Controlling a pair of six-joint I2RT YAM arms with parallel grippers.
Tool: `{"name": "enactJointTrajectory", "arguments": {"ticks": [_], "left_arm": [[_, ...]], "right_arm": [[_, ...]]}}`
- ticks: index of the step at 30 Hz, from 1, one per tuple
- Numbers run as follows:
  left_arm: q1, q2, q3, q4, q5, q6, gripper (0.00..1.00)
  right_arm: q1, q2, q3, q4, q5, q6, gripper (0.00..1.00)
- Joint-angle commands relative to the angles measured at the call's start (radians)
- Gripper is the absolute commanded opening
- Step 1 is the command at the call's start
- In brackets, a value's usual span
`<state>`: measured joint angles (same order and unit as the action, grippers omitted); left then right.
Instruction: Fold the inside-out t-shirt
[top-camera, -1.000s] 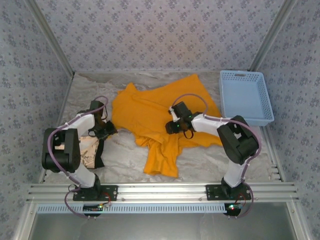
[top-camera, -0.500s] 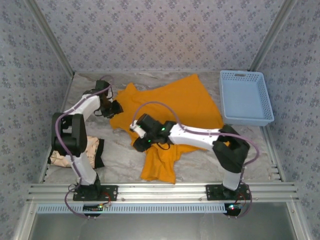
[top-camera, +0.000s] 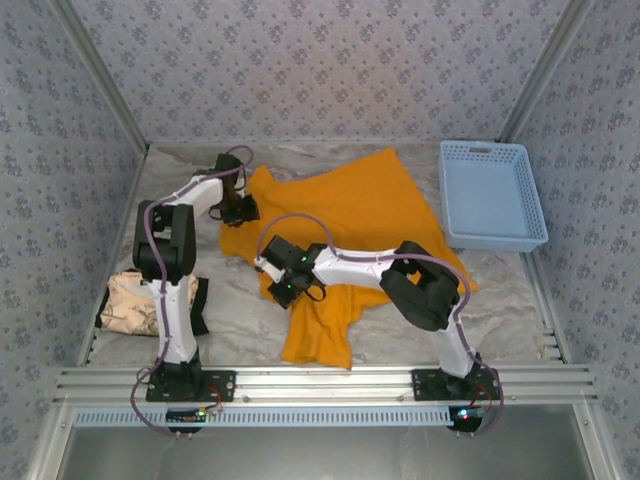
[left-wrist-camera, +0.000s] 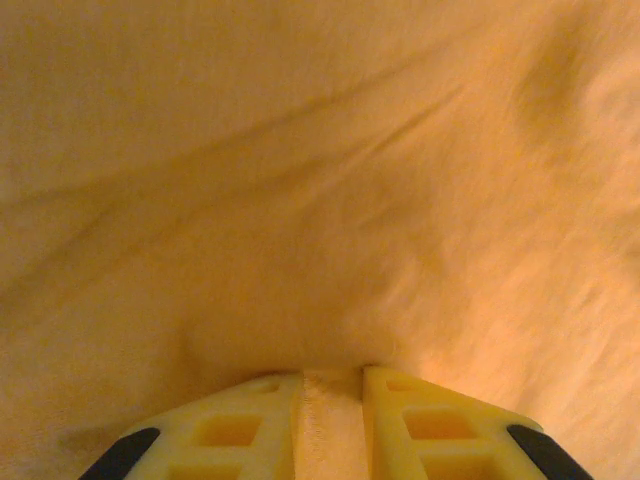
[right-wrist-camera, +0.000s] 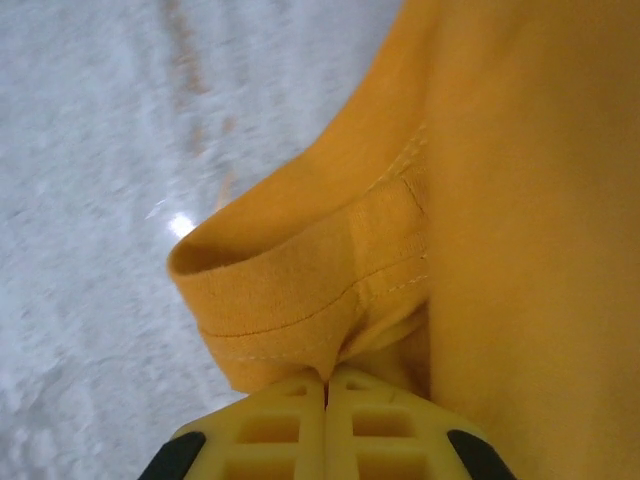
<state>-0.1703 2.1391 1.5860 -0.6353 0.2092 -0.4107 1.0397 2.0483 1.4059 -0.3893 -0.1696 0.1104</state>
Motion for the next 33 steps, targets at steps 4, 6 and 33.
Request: {"name": "enactJointTrajectory", "arguments": {"ticks": [4, 6, 33], "left_arm": [[0.000, 0.100, 0.096, -0.012, -0.039, 0.013, 0.22], [-0.001, 0.127, 0.125, -0.016, -0.039, 0.013, 0.21], [0.031, 0.178, 0.283, -0.136, 0.017, 0.100, 0.30]], "right_arm": [[0.073, -0.090, -0.010, -0.060, -0.238, -0.141, 0.11], [0.096, -0.104, -0.004, -0.079, -0.249, -0.168, 0.18], [0.050, 0.071, 0.160, -0.069, 0.099, 0.014, 0.43]]}}
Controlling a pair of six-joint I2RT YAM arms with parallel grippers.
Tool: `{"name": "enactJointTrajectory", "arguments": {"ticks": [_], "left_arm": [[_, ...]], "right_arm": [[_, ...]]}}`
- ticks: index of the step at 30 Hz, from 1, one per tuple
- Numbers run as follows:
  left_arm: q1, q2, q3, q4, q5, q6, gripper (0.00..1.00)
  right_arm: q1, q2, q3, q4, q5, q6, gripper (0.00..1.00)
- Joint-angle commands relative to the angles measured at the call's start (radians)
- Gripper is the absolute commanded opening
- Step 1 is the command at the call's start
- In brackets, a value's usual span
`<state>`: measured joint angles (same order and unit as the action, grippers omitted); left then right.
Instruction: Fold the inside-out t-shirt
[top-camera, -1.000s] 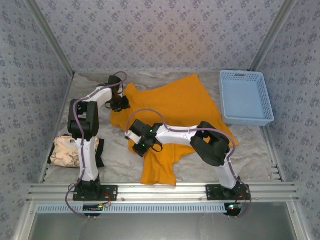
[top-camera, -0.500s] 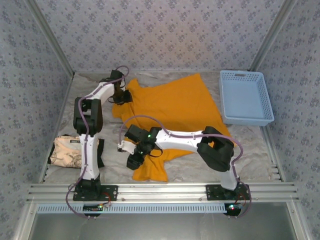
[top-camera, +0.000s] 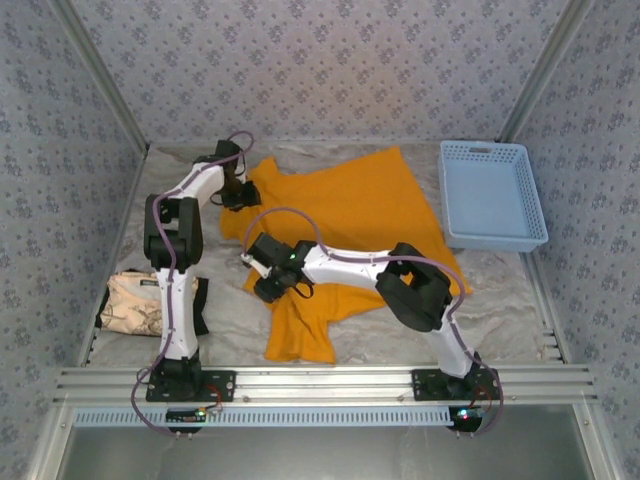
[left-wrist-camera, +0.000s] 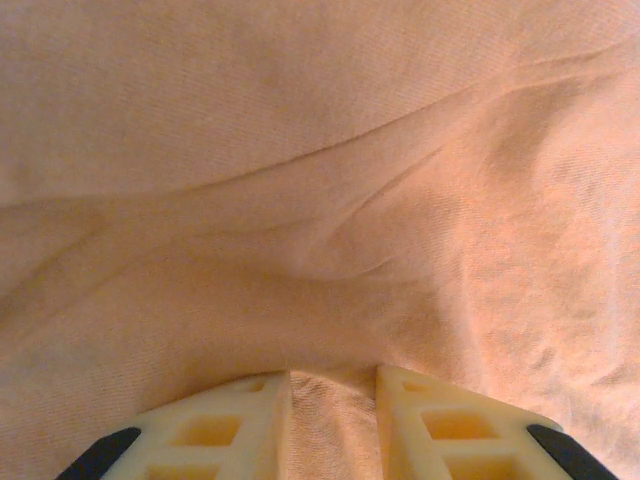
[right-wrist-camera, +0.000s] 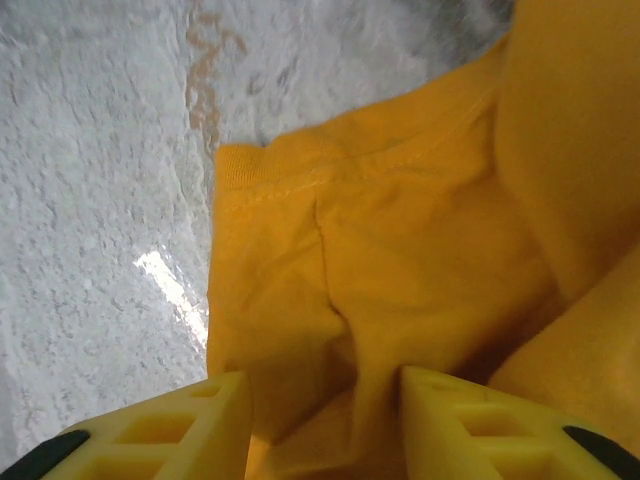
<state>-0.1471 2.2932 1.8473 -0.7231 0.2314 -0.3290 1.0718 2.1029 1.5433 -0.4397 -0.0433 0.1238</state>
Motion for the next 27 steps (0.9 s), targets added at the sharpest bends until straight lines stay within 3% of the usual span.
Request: {"name": "enactJointTrajectory", "arguments": {"ticks": [1, 5, 8, 12, 16, 19, 22, 23, 24, 25, 27], "left_arm": [[0.007, 0.027, 0.021, -0.047, -0.004, 0.018, 0.30], [0.011, 0.037, 0.024, -0.045, -0.013, 0.018, 0.30], [0.012, 0.046, 0.032, -0.044, -0.013, 0.018, 0.30], [0.013, 0.061, 0.054, -0.055, -0.018, 0.027, 0.30], [0.014, 0.077, 0.075, -0.062, -0.020, 0.036, 0.30], [0.012, 0.091, 0.091, -0.068, -0.022, 0.038, 0.30], [0.013, 0.099, 0.096, -0.060, -0.009, 0.033, 0.31], [0.013, 0.102, 0.097, -0.058, -0.003, 0.032, 0.31], [0.013, 0.104, 0.097, -0.058, 0.000, 0.033, 0.32], [0.014, 0.104, 0.097, -0.059, 0.001, 0.034, 0.32], [0.013, 0.105, 0.098, -0.064, -0.003, 0.047, 0.32]], "right_arm": [[0.023, 0.021, 0.024, -0.023, -0.033, -0.001, 0.42], [0.034, 0.043, 0.030, -0.045, -0.091, -0.034, 0.14], [0.056, 0.022, 0.021, -0.051, -0.102, -0.085, 0.00], [0.063, -0.055, -0.010, -0.074, -0.228, -0.225, 0.00], [0.067, -0.118, -0.017, -0.129, -0.433, -0.343, 0.00], [0.080, -0.077, 0.029, -0.203, -0.553, -0.361, 0.00], [0.111, -0.018, 0.055, -0.208, -0.583, -0.351, 0.00], [0.119, -0.007, 0.058, -0.201, -0.582, -0.337, 0.02], [0.124, -0.007, 0.054, -0.186, -0.567, -0.322, 0.15], [0.125, -0.017, 0.044, -0.167, -0.512, -0.293, 0.36], [0.115, -0.049, 0.011, -0.119, -0.451, -0.240, 0.58]]}}
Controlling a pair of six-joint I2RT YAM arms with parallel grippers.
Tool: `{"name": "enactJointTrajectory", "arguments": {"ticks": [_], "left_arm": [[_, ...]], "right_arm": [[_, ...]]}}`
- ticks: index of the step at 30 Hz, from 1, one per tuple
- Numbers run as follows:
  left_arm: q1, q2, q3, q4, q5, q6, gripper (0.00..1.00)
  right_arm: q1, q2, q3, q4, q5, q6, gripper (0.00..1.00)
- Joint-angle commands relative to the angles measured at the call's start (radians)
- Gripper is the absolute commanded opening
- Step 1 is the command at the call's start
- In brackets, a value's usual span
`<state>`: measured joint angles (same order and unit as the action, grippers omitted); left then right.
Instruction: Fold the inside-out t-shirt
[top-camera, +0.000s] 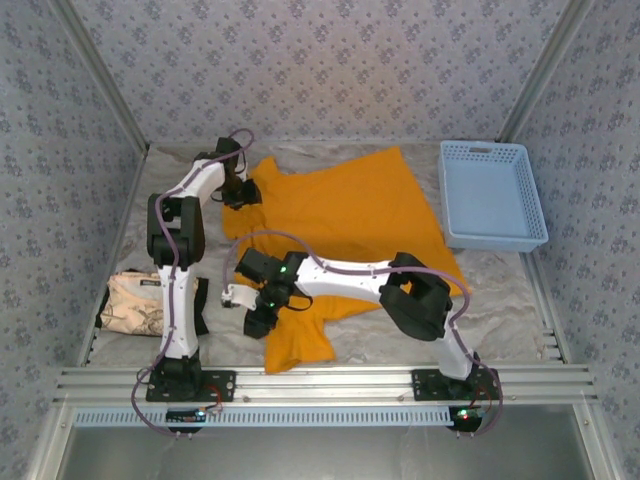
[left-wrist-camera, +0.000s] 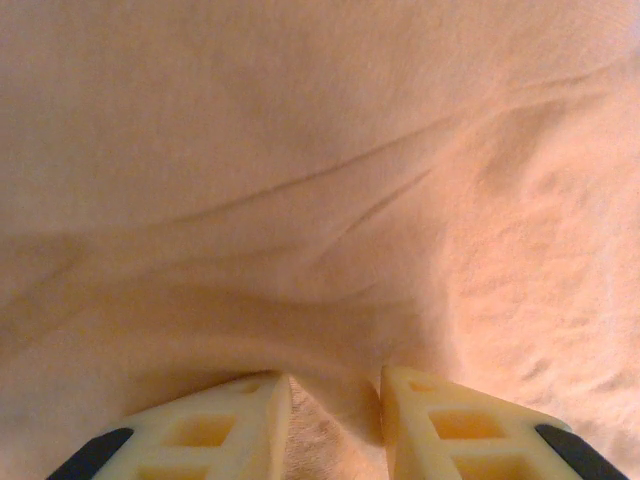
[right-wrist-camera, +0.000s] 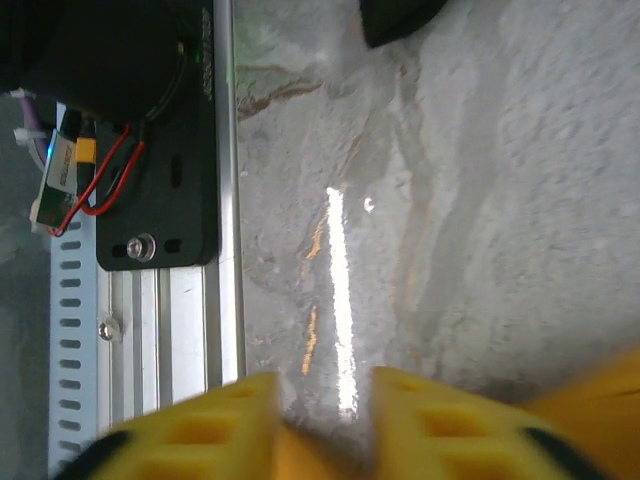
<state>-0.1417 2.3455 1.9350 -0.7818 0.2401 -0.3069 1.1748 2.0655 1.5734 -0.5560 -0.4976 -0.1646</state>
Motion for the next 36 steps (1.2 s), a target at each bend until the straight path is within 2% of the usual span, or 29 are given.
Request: {"name": "enactJointTrajectory", "arguments": {"ticks": [1, 5, 10, 14, 19, 22, 26, 28, 29, 31, 34, 36], "left_arm": [[0.008, 0.053, 0.032, -0.010, -0.017, 0.035, 0.33], [0.020, 0.047, 0.078, -0.061, -0.044, 0.057, 0.34], [0.024, -0.069, 0.021, -0.082, -0.020, 0.043, 0.37], [0.022, -0.213, -0.120, -0.084, 0.012, 0.010, 0.38], [0.020, -0.366, -0.317, -0.089, 0.017, -0.049, 0.39], [0.006, -0.472, -0.496, -0.017, 0.025, -0.108, 0.38], [-0.066, -0.525, -0.655, 0.054, 0.024, -0.164, 0.34], [-0.099, -0.515, -0.700, 0.076, 0.036, -0.186, 0.26], [-0.117, -0.510, -0.722, 0.084, 0.042, -0.194, 0.17], [-0.141, -0.516, -0.767, 0.088, 0.037, -0.208, 0.07], [-0.169, -0.562, -0.852, 0.067, 0.019, -0.227, 0.00], [-0.176, -0.614, -0.927, 0.064, -0.003, -0.254, 0.00]], "right_arm": [[0.000, -0.037, -0.042, 0.014, 0.005, 0.069, 0.60], [-0.061, -0.164, -0.181, 0.090, 0.008, 0.149, 0.60], [-0.111, -0.258, -0.342, 0.101, 0.093, 0.169, 0.58], [-0.087, -0.282, -0.402, 0.100, 0.088, 0.141, 0.56], [0.006, -0.234, -0.305, 0.092, 0.114, 0.069, 0.55], [0.002, -0.211, -0.303, 0.079, 0.141, 0.069, 0.55], [-0.003, -0.232, -0.389, 0.093, 0.086, 0.056, 0.55], [0.016, -0.235, -0.423, 0.099, 0.071, 0.048, 0.53], [0.029, -0.235, -0.427, 0.097, 0.077, 0.041, 0.52], [0.047, -0.228, -0.430, 0.085, 0.097, 0.037, 0.45], [0.039, -0.245, -0.465, 0.097, 0.096, 0.052, 0.24], [0.019, -0.285, -0.507, 0.122, 0.078, 0.061, 0.14]]}}
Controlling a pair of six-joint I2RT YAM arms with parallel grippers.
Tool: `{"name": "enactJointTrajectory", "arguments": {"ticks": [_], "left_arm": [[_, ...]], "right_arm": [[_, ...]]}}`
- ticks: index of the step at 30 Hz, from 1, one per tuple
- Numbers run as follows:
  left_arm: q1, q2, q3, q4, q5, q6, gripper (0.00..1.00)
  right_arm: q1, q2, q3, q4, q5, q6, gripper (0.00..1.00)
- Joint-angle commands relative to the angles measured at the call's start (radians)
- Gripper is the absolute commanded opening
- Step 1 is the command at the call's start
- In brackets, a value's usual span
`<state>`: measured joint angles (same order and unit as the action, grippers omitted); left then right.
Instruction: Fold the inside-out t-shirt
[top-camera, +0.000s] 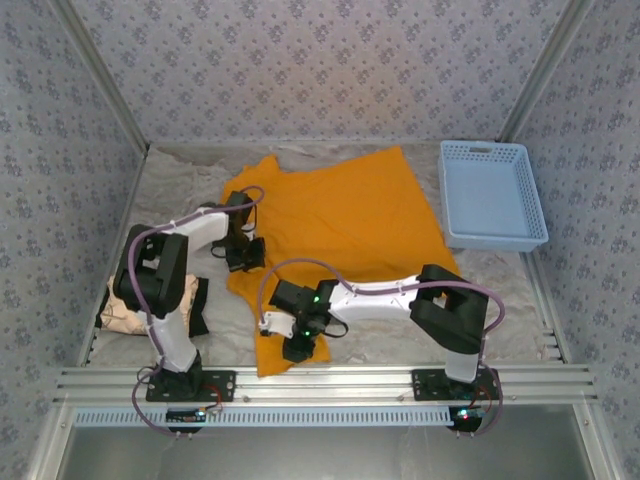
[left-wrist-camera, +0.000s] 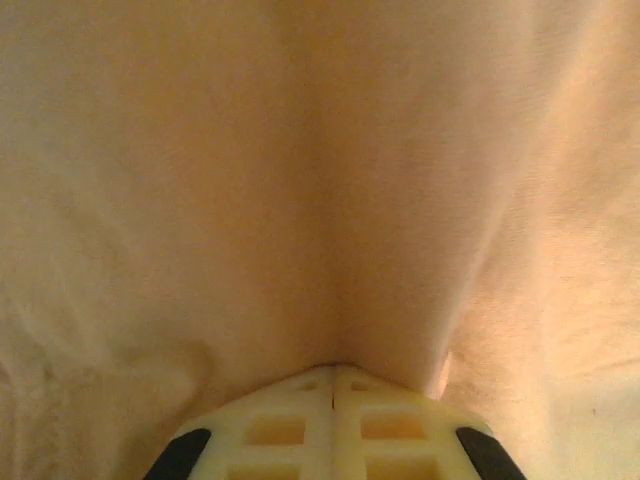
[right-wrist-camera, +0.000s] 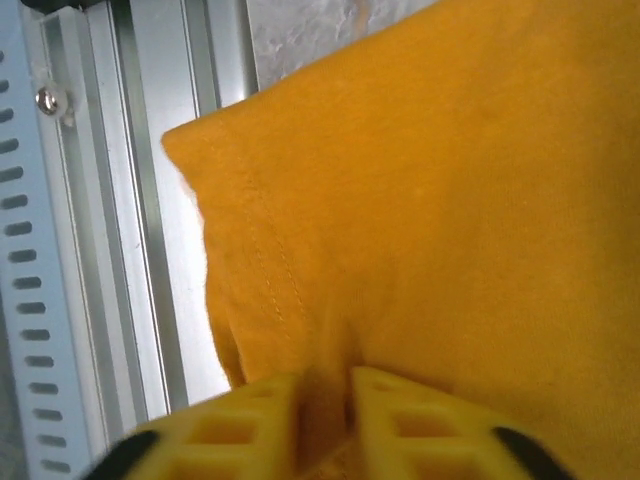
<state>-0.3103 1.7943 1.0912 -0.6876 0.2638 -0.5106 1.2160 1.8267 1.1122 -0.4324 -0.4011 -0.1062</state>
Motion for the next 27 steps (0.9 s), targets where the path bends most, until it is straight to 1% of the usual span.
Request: {"name": "enactJointTrajectory", "arguments": {"ticks": [1, 4, 6, 8, 10, 12, 13, 14, 15, 16, 17, 19, 22, 25, 27], "left_arm": [[-0.009, -0.083, -0.111, -0.030, -0.035, -0.055, 0.00], [0.013, -0.145, -0.177, -0.049, -0.127, -0.045, 0.00], [0.045, -0.154, -0.196, -0.036, -0.126, -0.028, 0.02], [0.062, -0.143, -0.193, -0.018, -0.112, -0.015, 0.15], [0.064, -0.125, -0.175, -0.007, -0.092, -0.003, 0.23], [0.064, -0.114, -0.159, 0.004, -0.062, 0.005, 0.26], [0.064, -0.110, -0.149, 0.003, -0.055, 0.011, 0.27], [0.064, -0.104, -0.129, 0.003, -0.056, 0.016, 0.28], [0.065, -0.096, -0.104, -0.003, -0.062, 0.024, 0.29], [0.065, -0.089, -0.080, -0.016, -0.069, 0.031, 0.29], [0.065, -0.085, -0.059, -0.022, -0.073, 0.036, 0.30], [0.066, -0.077, -0.008, -0.026, -0.094, 0.040, 0.31], [0.072, -0.041, 0.078, -0.036, -0.140, 0.037, 0.32], [0.086, 0.034, 0.169, -0.062, -0.206, 0.018, 0.32], [0.097, 0.084, 0.200, -0.054, -0.224, -0.008, 0.32]], "right_arm": [[-0.037, -0.064, -0.065, 0.003, -0.037, 0.002, 0.10], [-0.076, -0.131, -0.127, 0.034, -0.110, 0.000, 0.04], [-0.086, -0.152, -0.150, 0.019, -0.131, -0.019, 0.01], [-0.085, -0.146, -0.154, -0.012, -0.129, -0.034, 0.00], [-0.092, -0.149, -0.161, -0.020, -0.144, -0.031, 0.08], [-0.112, -0.190, -0.177, 0.001, -0.181, -0.015, 0.15], [-0.131, -0.217, -0.183, 0.015, -0.189, -0.003, 0.22], [-0.152, -0.239, -0.186, 0.024, -0.190, 0.009, 0.31], [-0.182, -0.267, -0.186, 0.036, -0.167, 0.034, 0.43], [-0.219, -0.290, -0.184, 0.049, -0.118, 0.067, 0.48], [-0.256, -0.307, -0.184, 0.060, -0.064, 0.105, 0.50], [-0.353, -0.331, -0.190, 0.087, 0.078, 0.211, 0.51], [-0.490, -0.333, -0.215, 0.120, 0.232, 0.349, 0.52], [-0.612, -0.328, -0.251, 0.154, 0.314, 0.445, 0.51], [-0.693, -0.329, -0.281, 0.162, 0.356, 0.495, 0.51]]}}
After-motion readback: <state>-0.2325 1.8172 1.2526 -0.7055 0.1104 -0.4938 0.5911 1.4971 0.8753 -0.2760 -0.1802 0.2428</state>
